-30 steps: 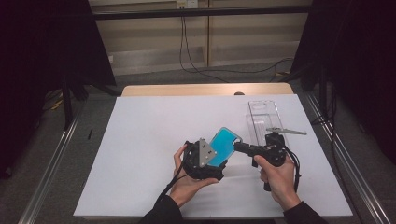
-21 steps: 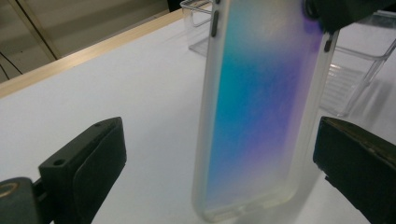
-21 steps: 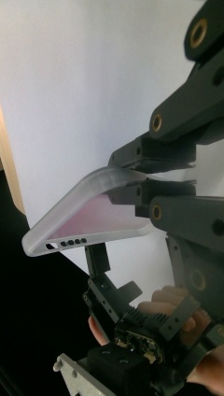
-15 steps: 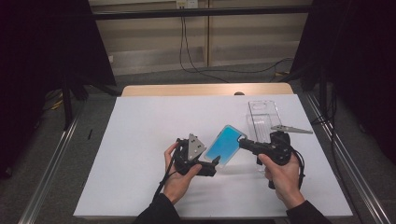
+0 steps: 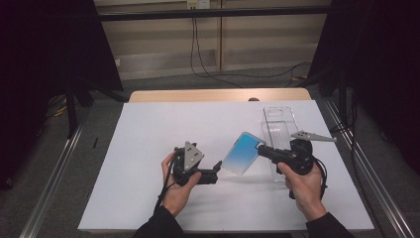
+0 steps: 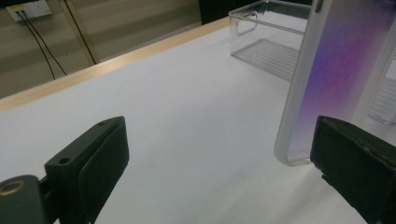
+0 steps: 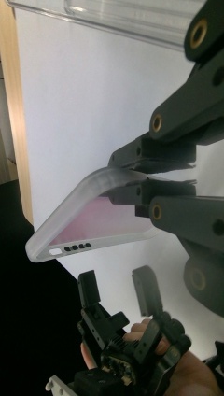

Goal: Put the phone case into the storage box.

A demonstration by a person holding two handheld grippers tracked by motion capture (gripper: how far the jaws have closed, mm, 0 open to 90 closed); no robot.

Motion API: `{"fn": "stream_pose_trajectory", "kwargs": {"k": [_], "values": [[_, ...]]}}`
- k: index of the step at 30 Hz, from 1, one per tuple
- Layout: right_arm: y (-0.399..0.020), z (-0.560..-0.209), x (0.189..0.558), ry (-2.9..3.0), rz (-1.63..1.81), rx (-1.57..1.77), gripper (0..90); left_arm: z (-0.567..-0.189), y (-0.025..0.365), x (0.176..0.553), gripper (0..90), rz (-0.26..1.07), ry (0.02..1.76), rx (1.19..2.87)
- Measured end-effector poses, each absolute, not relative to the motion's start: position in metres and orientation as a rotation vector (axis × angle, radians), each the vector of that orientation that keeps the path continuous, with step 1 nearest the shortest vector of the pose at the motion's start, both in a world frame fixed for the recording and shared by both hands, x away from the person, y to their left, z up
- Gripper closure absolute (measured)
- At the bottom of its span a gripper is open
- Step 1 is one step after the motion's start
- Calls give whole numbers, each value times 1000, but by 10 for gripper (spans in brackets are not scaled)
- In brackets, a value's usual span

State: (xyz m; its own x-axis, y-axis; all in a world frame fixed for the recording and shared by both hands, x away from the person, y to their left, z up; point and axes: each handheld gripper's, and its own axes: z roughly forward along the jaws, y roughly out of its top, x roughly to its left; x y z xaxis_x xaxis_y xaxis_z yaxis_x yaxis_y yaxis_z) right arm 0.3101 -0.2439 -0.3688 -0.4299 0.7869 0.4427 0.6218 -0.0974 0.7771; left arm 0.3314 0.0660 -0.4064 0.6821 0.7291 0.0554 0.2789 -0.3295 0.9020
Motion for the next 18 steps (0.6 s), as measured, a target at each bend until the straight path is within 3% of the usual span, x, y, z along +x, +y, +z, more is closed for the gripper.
{"fn": "stream_pose_trajectory", "kwargs": {"k": [18], "values": [[-257,-363,312,1944,1549,1543,842,-406,116,331,41,562,836,1752]]}}
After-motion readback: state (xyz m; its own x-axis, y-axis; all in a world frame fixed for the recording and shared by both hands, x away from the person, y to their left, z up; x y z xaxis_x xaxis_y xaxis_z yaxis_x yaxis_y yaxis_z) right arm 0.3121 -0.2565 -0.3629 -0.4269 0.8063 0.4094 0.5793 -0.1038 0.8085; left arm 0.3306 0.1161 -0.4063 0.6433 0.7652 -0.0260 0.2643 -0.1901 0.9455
